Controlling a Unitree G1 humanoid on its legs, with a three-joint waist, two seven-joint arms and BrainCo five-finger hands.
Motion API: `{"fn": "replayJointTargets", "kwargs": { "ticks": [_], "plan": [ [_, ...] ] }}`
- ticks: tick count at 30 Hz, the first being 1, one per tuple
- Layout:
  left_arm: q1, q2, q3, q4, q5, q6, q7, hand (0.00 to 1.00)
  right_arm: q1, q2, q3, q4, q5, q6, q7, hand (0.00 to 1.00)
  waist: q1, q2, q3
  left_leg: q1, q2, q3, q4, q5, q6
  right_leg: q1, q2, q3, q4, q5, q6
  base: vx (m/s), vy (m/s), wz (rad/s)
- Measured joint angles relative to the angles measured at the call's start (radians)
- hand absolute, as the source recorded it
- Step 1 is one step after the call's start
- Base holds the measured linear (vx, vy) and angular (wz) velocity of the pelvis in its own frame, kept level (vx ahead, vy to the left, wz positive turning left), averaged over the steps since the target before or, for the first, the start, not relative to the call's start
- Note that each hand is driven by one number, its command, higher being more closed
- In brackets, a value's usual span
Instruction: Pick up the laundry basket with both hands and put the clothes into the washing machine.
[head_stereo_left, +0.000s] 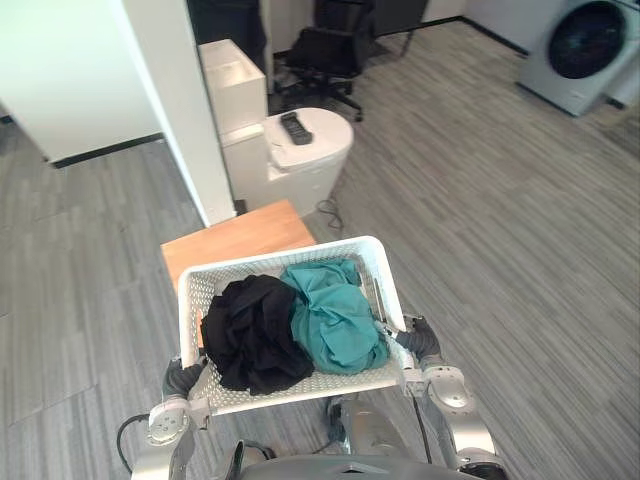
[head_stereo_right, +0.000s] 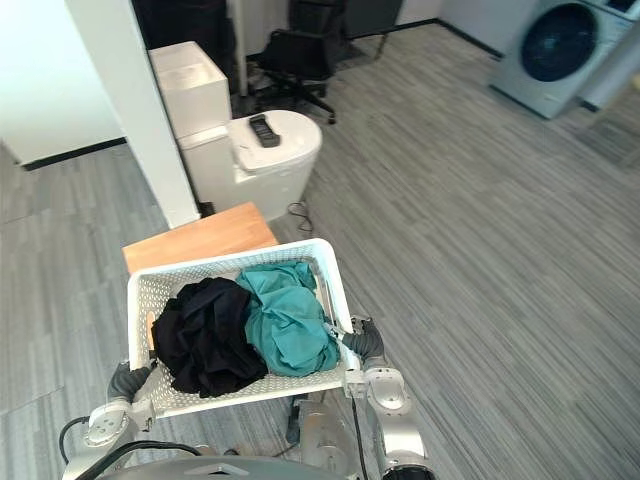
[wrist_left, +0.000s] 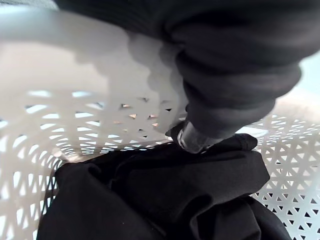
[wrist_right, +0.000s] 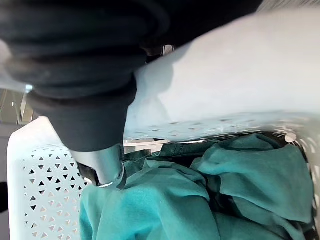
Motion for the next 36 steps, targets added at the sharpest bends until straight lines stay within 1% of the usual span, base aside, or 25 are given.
{"fn": "replayJointTargets", "kwargs": {
  "ticks": [1,2,3,4,5,6,7,8,9,11,14,17,18,20,21,22,23,25,27,30,31,32,33,34,36],
  "plan": [
    [-0.011,-0.008,0.010,0.010,0.000,0.000,0.000,1.00,-0.004,-0.005,0.004,-0.001,0.002,0.000,0.000,1.00,-0.004,-0.007,-0.003,-0.005,-0.012,0.025,0.009,-0.002,0.000,-0.006,0.026,-0.017,-0.032,0.055,-0.008,-0.20,-0.017,-1.39],
    [-0.018,-0.011,0.016,0.017,-0.001,0.000,-0.001,1.00,-0.021,-0.009,0.005,0.000,0.006,-0.002,0.000,1.00,0.001,0.002,-0.003,-0.011,-0.009,0.020,-0.017,0.003,0.003,-0.005,0.050,0.000,-0.088,0.092,0.014,-0.25,-0.048,-1.78],
    [-0.020,-0.035,0.032,0.021,-0.002,-0.003,-0.011,1.00,-0.043,-0.018,0.005,0.005,0.011,-0.003,0.000,1.00,0.030,0.041,-0.016,0.007,0.021,0.067,-0.096,0.027,-0.010,0.008,0.089,0.010,-0.132,0.096,0.029,-0.23,-0.064,-1.62],
    [-0.032,-0.040,0.030,0.020,-0.002,-0.003,-0.013,1.00,-0.046,-0.021,0.004,0.003,0.019,-0.006,-0.002,1.00,0.025,0.036,-0.018,0.012,0.019,0.115,-0.107,0.040,-0.005,0.010,0.051,-0.022,-0.020,-0.013,0.001,-0.15,-0.100,-1.61],
    [-0.030,-0.041,0.031,0.019,-0.004,-0.004,-0.013,1.00,-0.047,-0.023,0.005,0.004,0.028,-0.009,-0.002,1.00,0.019,0.033,-0.022,0.022,0.015,0.149,-0.111,0.044,-0.006,0.038,0.008,-0.057,0.050,-0.093,0.011,-0.08,-0.087,-1.35],
    [-0.026,-0.039,0.037,0.019,-0.005,-0.005,-0.013,1.00,-0.048,-0.023,0.007,0.004,0.028,-0.010,-0.002,1.00,0.027,0.032,-0.026,0.021,0.015,0.212,-0.109,0.046,-0.008,0.090,-0.049,-0.104,0.053,-0.138,0.029,-0.06,-0.117,-1.68],
    [-0.020,-0.039,0.051,0.019,-0.007,-0.005,-0.014,1.00,-0.055,-0.020,0.021,0.004,0.028,-0.009,-0.001,1.00,0.041,0.005,-0.043,0.012,0.017,0.280,-0.094,0.046,-0.009,0.127,-0.101,-0.137,0.009,-0.134,0.029,-0.07,-0.143,-1.80],
    [-0.021,-0.037,0.056,0.020,-0.008,-0.005,-0.014,1.00,-0.061,-0.017,0.025,0.004,0.028,-0.009,-0.001,1.00,0.047,-0.002,-0.046,-0.002,0.021,0.312,-0.083,0.047,-0.010,0.141,-0.117,-0.140,-0.044,-0.121,0.040,-0.05,-0.111,-1.42],
    [-0.027,-0.036,0.056,0.021,-0.008,-0.005,-0.014,1.00,-0.066,-0.014,0.024,0.004,0.028,-0.009,-0.002,1.00,0.045,-0.004,-0.046,-0.012,0.027,0.330,-0.076,0.051,-0.017,0.135,-0.099,-0.138,-0.083,-0.112,0.040,-0.06,-0.161,-1.14],
    [-0.039,-0.042,0.042,0.040,-0.009,-0.005,-0.014,1.00,-0.064,-0.028,0.016,0.001,0.028,-0.009,-0.001,1.00,0.044,0.022,-0.054,-0.020,0.059,0.347,-0.100,0.075,-0.054,0.145,-0.011,-0.086,-0.230,-0.036,0.024,-0.04,-0.244,-1.11],
    [-0.086,-0.043,0.018,0.091,-0.011,-0.005,-0.014,1.00,-0.024,-0.032,-0.018,-0.021,0.029,-0.011,-0.002,1.00,0.023,0.021,-0.055,-0.015,0.088,0.359,-0.100,0.085,-0.064,0.214,0.063,-0.043,-0.426,0.058,0.016,-0.06,-0.185,-0.56],
    [-0.103,-0.044,0.000,0.097,-0.011,-0.005,-0.014,1.00,0.028,-0.024,-0.048,-0.052,0.037,-0.028,-0.003,1.00,0.015,0.013,-0.051,-0.025,0.119,0.359,-0.029,0.082,-0.060,0.254,0.090,-0.010,-0.511,0.089,0.019,-0.06,-0.084,-0.26],
    [-0.102,-0.044,0.002,0.098,-0.011,-0.005,-0.014,1.00,0.041,-0.013,-0.050,-0.052,0.037,-0.030,-0.003,1.00,0.021,0.007,-0.045,-0.028,0.147,0.356,0.040,0.076,-0.052,0.272,0.096,0.003,-0.518,0.089,0.019,-0.04,-0.073,-0.57],
    [-0.095,-0.033,0.011,0.099,-0.016,-0.007,-0.014,1.00,0.060,-0.003,-0.035,-0.056,0.039,-0.032,-0.004,1.00,0.048,0.012,-0.017,-0.049,0.259,0.348,0.280,0.059,-0.031,0.314,0.125,0.059,-0.514,0.065,0.020,-0.03,-0.101,-0.78],
    [-0.085,-0.033,0.015,0.098,-0.025,-0.010,-0.014,1.00,0.072,-0.010,-0.024,-0.074,0.039,-0.032,-0.003,1.00,0.066,0.036,-0.002,-0.095,0.350,0.299,0.478,0.070,0.038,0.334,0.161,0.109,-0.505,0.014,0.033,-0.02,-0.100,-0.96],
    [-0.065,-0.033,0.028,0.097,-0.033,-0.015,-0.015,1.00,0.071,-0.015,-0.017,-0.079,0.040,-0.032,-0.003,1.00,0.073,0.059,0.009,-0.176,0.399,0.192,0.626,0.113,0.108,0.348,0.190,0.155,-0.501,-0.007,0.014,-0.03,-0.061,-0.99],
    [-0.049,-0.041,0.031,0.097,-0.039,-0.016,-0.017,1.00,0.071,-0.017,-0.014,-0.079,0.040,-0.031,-0.003,1.00,0.083,0.059,0.011,-0.221,0.378,0.105,0.657,0.099,0.089,0.338,0.194,0.176,-0.492,-0.018,0.011,0.01,0.043,-0.99],
    [-0.005,-0.076,0.031,0.087,-0.049,-0.016,-0.019,1.00,0.055,-0.035,-0.001,-0.080,0.040,-0.030,-0.002,1.00,0.102,0.054,0.016,-0.328,0.147,-0.176,0.546,0.015,-0.057,0.286,0.166,0.275,-0.450,-0.033,-0.008,0.03,0.082,-1.20],
    [0.007,-0.078,0.034,0.085,-0.051,-0.016,-0.021,1.00,0.046,-0.045,0.005,-0.080,0.045,-0.030,0.006,1.00,0.118,0.045,0.021,-0.363,0.058,-0.253,0.328,0.008,-0.081,0.272,0.140,0.312,-0.483,-0.029,-0.015,0.07,0.095,-1.21],
    [0.008,-0.072,0.041,0.085,-0.050,-0.015,-0.024,1.00,0.046,-0.046,0.009,-0.083,0.103,-0.031,0.027,1.00,0.105,0.065,0.023,-0.385,0.061,-0.280,0.003,0.118,-0.114,0.301,0.130,0.306,-0.531,-0.023,-0.013,0.19,0.141,-0.65],
    [0.013,-0.074,0.039,0.085,-0.049,-0.015,-0.028,1.00,0.055,-0.048,0.006,-0.080,0.106,-0.031,0.026,1.00,0.107,0.074,0.019,-0.374,0.060,-0.307,-0.050,0.207,-0.140,0.317,0.136,0.312,-0.531,-0.033,0.003,0.31,0.225,-0.55],
    [0.010,-0.068,0.044,0.085,-0.049,-0.015,-0.028,1.00,0.053,-0.047,0.008,-0.082,0.105,-0.031,0.025,1.00,0.110,0.063,0.019,-0.370,0.041,-0.321,-0.033,0.274,-0.108,0.327,0.130,0.330,-0.526,-0.046,0.025,0.27,0.199,-0.41],
    [0.005,-0.063,0.045,0.085,-0.049,-0.015,-0.028,1.00,0.051,-0.043,0.008,-0.083,0.104,-0.032,0.024,1.00,0.108,0.053,0.019,-0.374,0.033,-0.326,-0.017,0.282,-0.091,0.328,0.121,0.335,-0.518,-0.052,0.033,0.22,0.158,-0.26],
    [-0.002,-0.059,0.044,0.084,-0.049,-0.015,-0.029,1.00,0.048,-0.035,0.013,-0.083,0.104,-0.033,0.021,1.00,0.109,0.037,0.015,-0.384,0.019,-0.320,0.019,0.262,-0.063,0.321,0.102,0.343,-0.493,-0.069,0.054,0.23,0.167,-0.14],
    [0.013,-0.059,0.044,0.064,-0.049,-0.015,-0.029,1.00,0.040,-0.027,0.008,-0.079,0.104,-0.041,0.019,1.00,0.110,0.003,-0.003,-0.383,-0.035,-0.276,0.094,0.171,-0.014,0.259,0.029,0.351,-0.320,-0.176,0.095,0.37,0.278,-0.18]
  ]
}}
